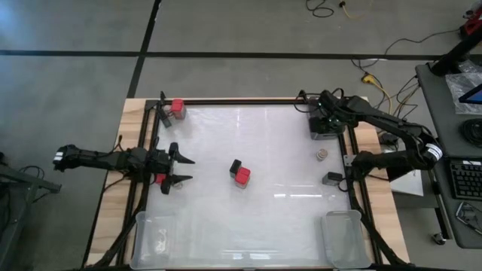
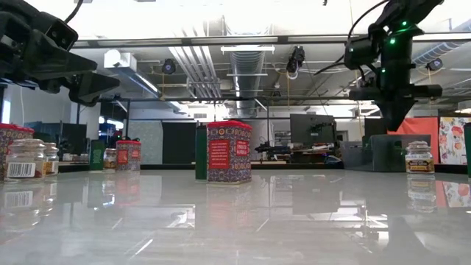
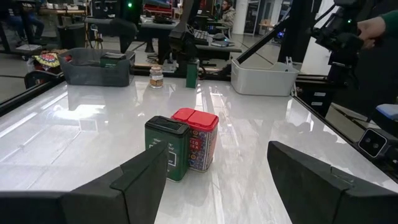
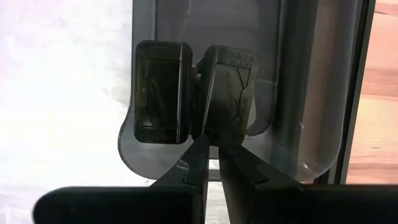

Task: Sort spices by type
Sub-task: Put the green seasoning can into the black bin

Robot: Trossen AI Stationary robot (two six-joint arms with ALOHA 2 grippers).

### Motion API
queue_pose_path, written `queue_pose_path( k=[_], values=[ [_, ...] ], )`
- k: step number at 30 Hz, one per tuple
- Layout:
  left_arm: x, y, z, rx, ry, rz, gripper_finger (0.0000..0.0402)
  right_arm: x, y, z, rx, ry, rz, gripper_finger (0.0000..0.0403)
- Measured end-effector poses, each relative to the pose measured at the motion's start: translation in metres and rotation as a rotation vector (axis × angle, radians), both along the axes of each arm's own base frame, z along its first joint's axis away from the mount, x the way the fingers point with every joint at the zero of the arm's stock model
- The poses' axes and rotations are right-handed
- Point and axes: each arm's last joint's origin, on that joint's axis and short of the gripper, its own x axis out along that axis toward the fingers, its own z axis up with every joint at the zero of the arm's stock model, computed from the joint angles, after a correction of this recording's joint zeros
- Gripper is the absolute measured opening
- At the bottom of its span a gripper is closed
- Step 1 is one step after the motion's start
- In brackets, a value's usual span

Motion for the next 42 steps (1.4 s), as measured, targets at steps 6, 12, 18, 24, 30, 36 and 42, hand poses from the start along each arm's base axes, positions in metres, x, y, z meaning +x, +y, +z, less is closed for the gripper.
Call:
queue_pose_path(
  k=[6,12,18,24,30,36,42],
  values=[
    [0.0,0.0,-0.0002,0.0,0.001,0.0,0.0259,-0.0003,0.0,-0.0004,-0.004,0.007,0.001,0.0028],
    [0.0,0.0,-0.0001,0.0,0.0,0.0,0.0259,-0.0008,-0.0003,-0.0003,-0.016,0.022,-0.001,0.0028],
    [0.0,0.0,-0.0001,0.0,0.0,0.0,0.0259,-0.003,0.002,-0.007,0.003,0.04,-0.001,0.0028],
    [0.0,0.0,-0.0001,0.0,0.0,0.0,0.0259,-0.004,0.0026,-0.0101,0.0,0.053,-0.004,0.0028],
    [0.0,0.0,0.0,0.0,0.0,0.0,0.0259,-0.0041,0.0018,-0.0081,-0.01,0.065,0.008,0.0028],
    [0.0,0.0,0.0,0.0,0.0,0.0,0.0259,-0.0043,0.0016,-0.0081,-0.01,0.07,0.023,0.0028],
    [0.0,0.0,0.0,0.0,0.0,0.0,0.0259,-0.0043,0.0016,-0.008,-0.01,0.071,0.025,0.0028]
  ],
)
